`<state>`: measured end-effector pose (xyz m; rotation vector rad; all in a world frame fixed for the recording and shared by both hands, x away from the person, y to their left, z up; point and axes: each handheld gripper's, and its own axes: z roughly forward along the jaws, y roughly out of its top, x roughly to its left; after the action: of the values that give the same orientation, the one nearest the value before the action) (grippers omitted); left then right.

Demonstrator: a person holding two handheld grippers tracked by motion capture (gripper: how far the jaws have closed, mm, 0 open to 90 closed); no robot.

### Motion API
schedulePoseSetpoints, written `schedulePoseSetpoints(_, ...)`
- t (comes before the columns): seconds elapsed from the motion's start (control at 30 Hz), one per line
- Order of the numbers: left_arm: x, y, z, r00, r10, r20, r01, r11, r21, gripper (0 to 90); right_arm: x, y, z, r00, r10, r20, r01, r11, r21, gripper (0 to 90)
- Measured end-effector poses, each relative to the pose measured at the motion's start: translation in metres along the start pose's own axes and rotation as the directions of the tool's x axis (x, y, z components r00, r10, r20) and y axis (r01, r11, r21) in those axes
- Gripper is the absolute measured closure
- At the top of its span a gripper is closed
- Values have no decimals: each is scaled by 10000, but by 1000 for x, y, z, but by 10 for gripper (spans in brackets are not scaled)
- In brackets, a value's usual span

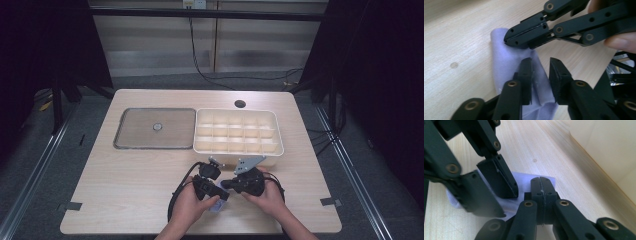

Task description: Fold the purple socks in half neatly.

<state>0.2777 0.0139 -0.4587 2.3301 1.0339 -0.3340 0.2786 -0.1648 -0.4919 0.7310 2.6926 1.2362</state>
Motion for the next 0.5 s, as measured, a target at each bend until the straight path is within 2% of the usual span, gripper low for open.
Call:
schedulePoseSetpoints(0.07, 0, 1, -3, 10000, -35, 57, 35, 10000, -6, 686, 1, 0, 0, 10000, 18, 47, -18, 10000, 14, 900)
schedulePoseSetpoints(0.3, 0, 4, -20, 9998, -139, 167, 149, 9981, -601, 675, 0, -1, -1, 10000, 38, 21, -38, 10000, -9, 900)
schedulePoseSetpoints(0.4, 1, 3, -23, 9999, -99, 49, 101, 9989, -460, 714, 1, -1, -1, 10000, 36, 35, -36, 10000, -17, 900)
schedulePoseSetpoints(0.5, 2, -1, -16, 9999, -90, -78, 90, 10000, -26, 749, 1, -1, -1, 10000, 43, 32, -43, 10000, -8, 900)
